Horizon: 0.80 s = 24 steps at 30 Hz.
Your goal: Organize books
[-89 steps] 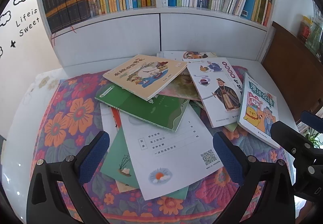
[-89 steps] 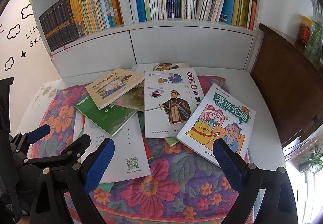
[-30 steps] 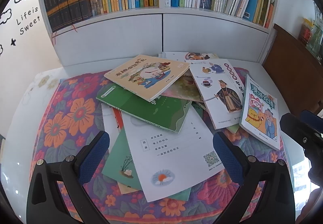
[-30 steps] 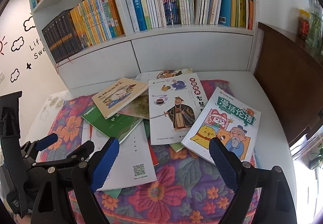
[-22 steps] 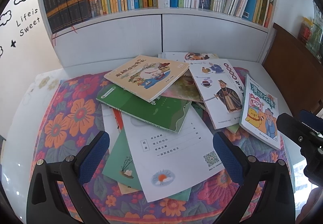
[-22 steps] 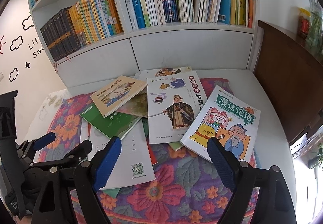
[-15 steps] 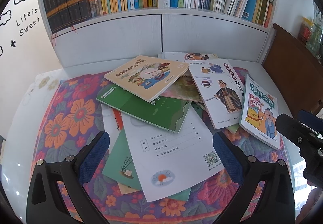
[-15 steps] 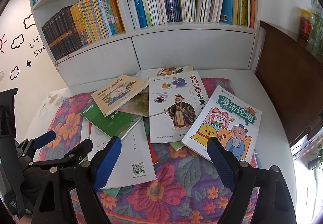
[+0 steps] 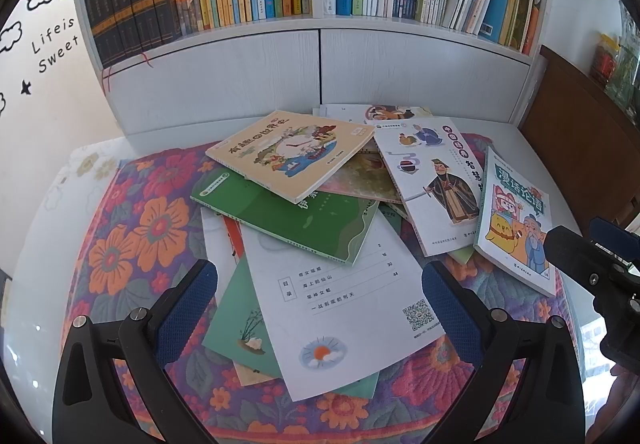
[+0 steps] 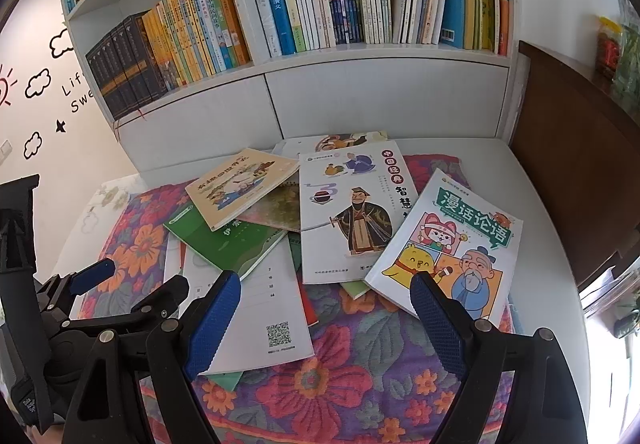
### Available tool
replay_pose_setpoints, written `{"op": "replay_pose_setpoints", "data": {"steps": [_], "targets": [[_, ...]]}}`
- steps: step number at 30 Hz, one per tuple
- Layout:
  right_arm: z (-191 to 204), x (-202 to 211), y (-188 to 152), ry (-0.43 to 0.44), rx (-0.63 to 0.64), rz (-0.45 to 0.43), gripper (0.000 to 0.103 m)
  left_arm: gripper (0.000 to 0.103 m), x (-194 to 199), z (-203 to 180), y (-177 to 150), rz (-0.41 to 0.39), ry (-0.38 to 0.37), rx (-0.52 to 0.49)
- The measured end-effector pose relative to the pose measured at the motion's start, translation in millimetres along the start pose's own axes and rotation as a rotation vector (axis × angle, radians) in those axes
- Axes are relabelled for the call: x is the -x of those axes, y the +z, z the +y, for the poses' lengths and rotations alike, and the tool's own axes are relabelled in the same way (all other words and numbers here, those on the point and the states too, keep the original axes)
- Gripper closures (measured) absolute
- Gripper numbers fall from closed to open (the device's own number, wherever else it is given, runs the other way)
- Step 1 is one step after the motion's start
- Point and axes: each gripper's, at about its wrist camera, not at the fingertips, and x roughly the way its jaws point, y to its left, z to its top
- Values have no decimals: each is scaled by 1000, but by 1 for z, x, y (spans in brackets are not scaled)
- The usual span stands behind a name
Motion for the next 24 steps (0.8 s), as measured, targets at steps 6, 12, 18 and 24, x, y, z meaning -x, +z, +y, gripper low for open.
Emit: {"op": "replay_pose_setpoints", "data": {"steps": [6,12,18,24], "targets": [[1,0,0,0,1,0,17,1,0,0,0,0,-2,-1],[1,-1,0,0,0,1,17,1,0,-2,0,0,-8,-4],[1,-1,0,0,0,-2,17,1,-1,-3,0,-2,-10,-14],[1,-1,0,1,-8,-2,17,1,0,-5,-1,-12,-5,-30]]}}
